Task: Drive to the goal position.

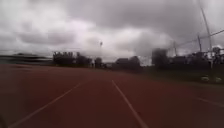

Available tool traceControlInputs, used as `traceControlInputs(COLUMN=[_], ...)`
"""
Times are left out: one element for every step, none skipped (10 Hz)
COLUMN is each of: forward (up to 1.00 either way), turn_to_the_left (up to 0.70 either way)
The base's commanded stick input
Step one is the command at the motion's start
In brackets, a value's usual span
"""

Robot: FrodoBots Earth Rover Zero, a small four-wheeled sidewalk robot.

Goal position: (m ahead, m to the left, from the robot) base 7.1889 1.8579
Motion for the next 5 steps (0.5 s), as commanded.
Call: traceControlInputs(forward=[0.70,0.70,0.70,0.70,0.70], turn_to_the_left=[0.00,0.00,0.00,0.00,0.00])
